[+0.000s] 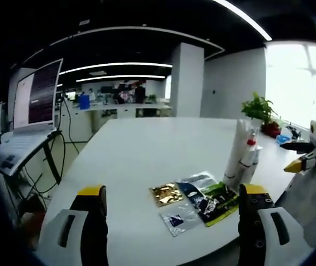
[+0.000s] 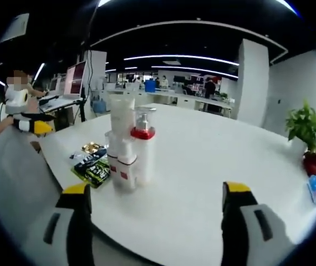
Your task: Arrange the skincare products in the storage area until every visible bottle or jar stands upright without overlapping.
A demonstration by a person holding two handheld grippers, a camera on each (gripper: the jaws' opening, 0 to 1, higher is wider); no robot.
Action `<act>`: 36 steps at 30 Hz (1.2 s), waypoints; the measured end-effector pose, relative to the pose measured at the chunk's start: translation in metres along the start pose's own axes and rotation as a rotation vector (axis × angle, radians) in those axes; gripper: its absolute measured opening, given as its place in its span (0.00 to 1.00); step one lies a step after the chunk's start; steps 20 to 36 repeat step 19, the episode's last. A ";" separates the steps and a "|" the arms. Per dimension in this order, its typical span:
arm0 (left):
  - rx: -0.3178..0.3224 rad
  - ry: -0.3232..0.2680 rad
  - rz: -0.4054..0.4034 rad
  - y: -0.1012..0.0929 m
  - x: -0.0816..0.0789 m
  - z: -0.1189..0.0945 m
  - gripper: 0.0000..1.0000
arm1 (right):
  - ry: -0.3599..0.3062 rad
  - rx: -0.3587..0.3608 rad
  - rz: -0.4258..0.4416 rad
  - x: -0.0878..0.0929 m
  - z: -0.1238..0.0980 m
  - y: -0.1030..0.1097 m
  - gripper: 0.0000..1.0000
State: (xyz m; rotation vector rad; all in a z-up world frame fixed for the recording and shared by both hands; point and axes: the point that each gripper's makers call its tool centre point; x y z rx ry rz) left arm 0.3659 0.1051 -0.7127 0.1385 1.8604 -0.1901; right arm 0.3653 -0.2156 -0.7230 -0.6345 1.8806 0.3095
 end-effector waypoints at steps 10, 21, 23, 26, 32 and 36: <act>0.005 0.003 -0.004 -0.001 0.001 -0.001 0.97 | 0.016 -0.008 -0.005 0.002 0.001 0.002 0.99; -0.011 -0.008 -0.015 0.001 -0.002 -0.002 0.97 | 0.010 -0.028 -0.013 0.000 0.002 0.006 0.99; -0.011 -0.008 -0.015 0.001 -0.002 -0.002 0.97 | 0.010 -0.028 -0.013 0.000 0.002 0.006 0.99; -0.011 -0.008 -0.015 0.001 -0.002 -0.002 0.97 | 0.010 -0.028 -0.013 0.000 0.002 0.006 0.99; -0.011 -0.008 -0.015 0.001 -0.002 -0.002 0.97 | 0.010 -0.028 -0.013 0.000 0.002 0.006 0.99; -0.011 -0.008 -0.015 0.001 -0.002 -0.002 0.97 | 0.010 -0.028 -0.013 0.000 0.002 0.006 0.99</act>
Point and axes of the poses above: the point that each gripper's makers call its tool centre point, and the gripper's own axes: z roughly forward along the fingers, y roughly to its left, x roughly out of its underside, and after that the axes turned 6 degrees about -x, right-handed
